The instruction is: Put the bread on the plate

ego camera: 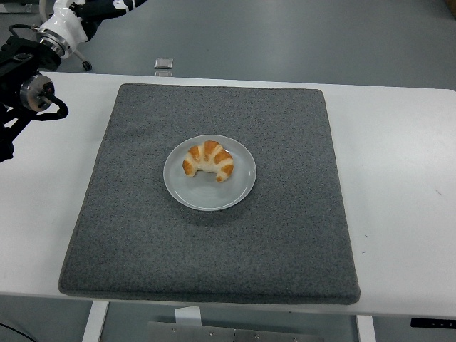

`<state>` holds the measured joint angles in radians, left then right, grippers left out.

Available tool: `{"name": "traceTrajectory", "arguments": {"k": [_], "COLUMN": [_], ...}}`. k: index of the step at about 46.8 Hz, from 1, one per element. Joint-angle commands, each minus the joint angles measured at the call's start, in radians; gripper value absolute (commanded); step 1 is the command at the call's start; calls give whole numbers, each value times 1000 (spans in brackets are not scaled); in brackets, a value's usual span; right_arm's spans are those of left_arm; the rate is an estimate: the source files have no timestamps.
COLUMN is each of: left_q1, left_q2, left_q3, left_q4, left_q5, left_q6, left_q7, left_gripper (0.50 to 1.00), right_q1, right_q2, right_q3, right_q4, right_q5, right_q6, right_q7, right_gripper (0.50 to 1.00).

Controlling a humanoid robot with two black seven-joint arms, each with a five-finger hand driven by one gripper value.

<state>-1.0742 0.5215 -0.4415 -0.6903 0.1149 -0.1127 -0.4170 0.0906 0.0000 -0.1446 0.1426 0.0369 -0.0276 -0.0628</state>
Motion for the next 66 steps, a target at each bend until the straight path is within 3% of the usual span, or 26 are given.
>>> {"name": "traceTrajectory", "arguments": {"k": [1,13,30,43,66], "left_q1": [0,10,51,108,112], "left_q2": [0,-6,-37,-113,-115], "left_q3": [0,-36,-37,-36,-37], "left_q4": [34,140,150,166,160], "left_q5": [-49,-123,-186,-182,-175], "left_q6": [-5,-9,-9,-25,-39], "left_q7": [0,1,6,4,3], "left_gripper": [932,932,932,958,964], "right_q1": [0,0,0,0,0], "right_q2": [0,0,0,0,0], "right_q3": [0,0,0,0,-1], "right_q4": [0,0,0,0,0], "right_q5": [0,0,0,0,0], "right_q6": [0,0,0,0,0], "right_q7": [0,1,1,1,3], "right_gripper": [930,932,930,930,930]}}
